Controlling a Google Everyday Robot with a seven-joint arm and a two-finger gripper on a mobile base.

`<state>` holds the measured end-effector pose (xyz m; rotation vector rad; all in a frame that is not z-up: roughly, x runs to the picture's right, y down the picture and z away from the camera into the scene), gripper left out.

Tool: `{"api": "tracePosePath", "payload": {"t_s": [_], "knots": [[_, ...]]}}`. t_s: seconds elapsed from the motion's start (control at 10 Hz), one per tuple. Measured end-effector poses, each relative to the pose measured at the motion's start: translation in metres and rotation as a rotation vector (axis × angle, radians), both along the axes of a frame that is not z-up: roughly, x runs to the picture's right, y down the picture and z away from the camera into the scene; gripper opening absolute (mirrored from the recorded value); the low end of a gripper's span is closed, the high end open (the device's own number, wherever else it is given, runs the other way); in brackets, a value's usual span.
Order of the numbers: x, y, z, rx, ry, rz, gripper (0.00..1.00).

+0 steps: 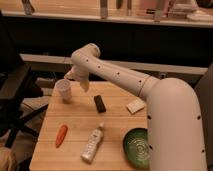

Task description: Place the ceramic cup in the ceramic bowl

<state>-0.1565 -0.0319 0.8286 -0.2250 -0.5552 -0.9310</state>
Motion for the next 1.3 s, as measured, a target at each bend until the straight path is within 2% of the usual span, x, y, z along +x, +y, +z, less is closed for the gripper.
{"api": "tracePosePath", "payload": {"t_s": [0.4, 0.7, 1.3], "knots": [[-0.017, 0.017, 0.023, -0.022, -0.037, -0.043, 0.8], [-0.021, 0.017, 0.037, -0.038, -0.065, -0.056, 0.8], [-0.024, 0.037, 0.067, -0.081, -0.082, -0.079, 0.8]]}}
